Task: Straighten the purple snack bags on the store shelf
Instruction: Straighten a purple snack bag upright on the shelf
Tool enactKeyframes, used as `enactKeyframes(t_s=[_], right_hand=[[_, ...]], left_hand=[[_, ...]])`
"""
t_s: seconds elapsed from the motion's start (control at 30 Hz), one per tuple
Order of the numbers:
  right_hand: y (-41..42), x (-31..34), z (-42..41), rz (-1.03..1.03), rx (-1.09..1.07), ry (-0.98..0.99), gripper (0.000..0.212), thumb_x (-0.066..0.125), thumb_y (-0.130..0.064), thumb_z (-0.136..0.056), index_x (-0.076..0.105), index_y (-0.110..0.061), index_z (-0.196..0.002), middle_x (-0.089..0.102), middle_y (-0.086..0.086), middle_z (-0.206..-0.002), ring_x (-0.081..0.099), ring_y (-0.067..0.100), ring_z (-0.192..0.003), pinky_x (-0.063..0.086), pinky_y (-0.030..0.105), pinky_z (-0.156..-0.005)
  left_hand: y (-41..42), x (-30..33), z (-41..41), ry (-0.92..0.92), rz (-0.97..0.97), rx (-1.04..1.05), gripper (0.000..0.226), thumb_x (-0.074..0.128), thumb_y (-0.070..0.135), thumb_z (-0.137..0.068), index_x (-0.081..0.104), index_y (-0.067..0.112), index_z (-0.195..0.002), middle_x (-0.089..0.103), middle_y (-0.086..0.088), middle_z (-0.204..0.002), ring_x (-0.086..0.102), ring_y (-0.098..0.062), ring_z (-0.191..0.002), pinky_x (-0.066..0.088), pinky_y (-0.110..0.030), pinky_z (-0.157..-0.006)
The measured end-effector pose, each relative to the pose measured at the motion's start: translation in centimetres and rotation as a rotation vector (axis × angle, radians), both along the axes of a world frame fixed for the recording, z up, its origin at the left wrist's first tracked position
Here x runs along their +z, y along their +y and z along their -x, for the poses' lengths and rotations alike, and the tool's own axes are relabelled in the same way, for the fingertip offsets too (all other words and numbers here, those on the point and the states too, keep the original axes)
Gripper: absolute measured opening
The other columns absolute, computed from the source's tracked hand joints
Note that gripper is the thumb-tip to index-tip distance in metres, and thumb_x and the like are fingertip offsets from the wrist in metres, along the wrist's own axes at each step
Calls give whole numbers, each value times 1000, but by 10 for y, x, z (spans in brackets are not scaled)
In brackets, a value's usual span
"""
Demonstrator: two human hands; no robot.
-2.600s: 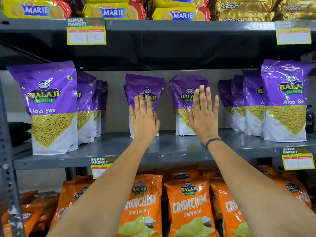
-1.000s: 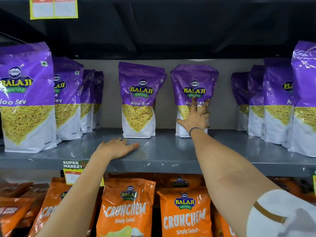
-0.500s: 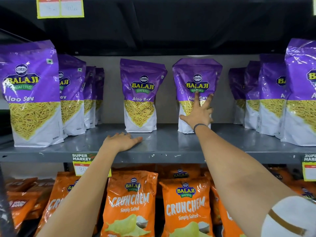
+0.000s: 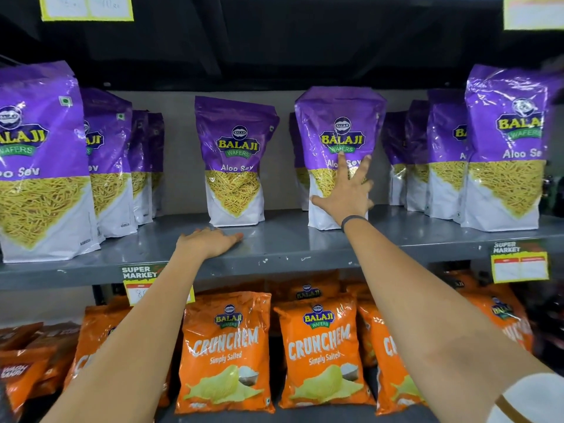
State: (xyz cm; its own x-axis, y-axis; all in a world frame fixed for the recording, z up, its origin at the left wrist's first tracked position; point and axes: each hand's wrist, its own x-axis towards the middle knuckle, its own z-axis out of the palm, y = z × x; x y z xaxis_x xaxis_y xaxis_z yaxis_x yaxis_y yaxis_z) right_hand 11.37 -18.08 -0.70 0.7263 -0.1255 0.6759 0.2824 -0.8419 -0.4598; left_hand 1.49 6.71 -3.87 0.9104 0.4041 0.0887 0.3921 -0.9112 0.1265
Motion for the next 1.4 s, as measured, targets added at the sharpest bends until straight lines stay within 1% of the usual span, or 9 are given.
enactKeyframes(t_s=[0.17,0.33,0.6,0.8,1.1,1.23,1.33,1.4], right_hand=[[-7,-2,15,2,-20,-19,113,79,-55,-66,5,-38,-151,-10,15,-159,27,46,-131,45,64,-89],[-12,-5,30,2,-37,-36,111,78,-56,-67,7,-39,-151,-8,14,-159,29,45,-131,46,62,-88],[-17,-7,52,1,-43,-57,110,76,-57,-68,6,-39,-150,-7,14,-159,27,44,-133,44,62,-88],[-20,-8,66,-2,-47,-66,109,76,-57,-69,5,-39,-151,-9,14,-159,24,45,-135,43,62,-88],[-26,-9,79,3,-46,-100,109,75,-58,-68,6,-37,-151,-7,15,-159,26,45,-134,43,62,-87],[-28,-15,81,-17,-45,-129,108,73,-61,-70,7,-36,-151,-6,15,-160,22,41,-138,43,62,-88],[-27,-28,78,-68,-15,-146,110,73,-61,-69,5,-34,-152,-6,17,-159,14,41,-142,42,66,-89],[-26,-39,76,-82,-15,-161,111,72,-62,-69,4,-33,-152,-2,18,-159,13,42,-143,42,67,-90]], left_hand=[[2,-1,-2,-16,13,-6,87,21,74,-83,30,21,-152,26,-6,-162,28,-29,-147,23,-50,-119],[3,-2,-2,-35,26,-15,89,21,76,-79,38,22,-147,37,-7,-157,37,-30,-142,30,-48,-116],[2,-3,-2,-55,27,-11,82,23,73,-83,42,22,-145,40,-7,-155,40,-30,-140,30,-46,-115],[4,-3,-3,-60,32,-18,85,22,75,-81,46,22,-143,44,-9,-153,43,-31,-137,32,-47,-115],[4,-2,-2,-61,39,-21,84,24,75,-81,46,23,-142,44,-8,-152,43,-31,-138,32,-48,-114],[3,-2,-2,-66,33,-21,82,24,74,-82,47,22,-141,44,-8,-152,43,-31,-138,32,-47,-114],[4,-3,-3,-67,36,-25,80,24,73,-83,50,21,-138,46,-9,-151,45,-31,-136,34,-46,-113],[4,-3,-3,-68,42,-29,81,24,74,-82,52,21,-136,48,-9,-149,47,-31,-134,36,-47,-112]])
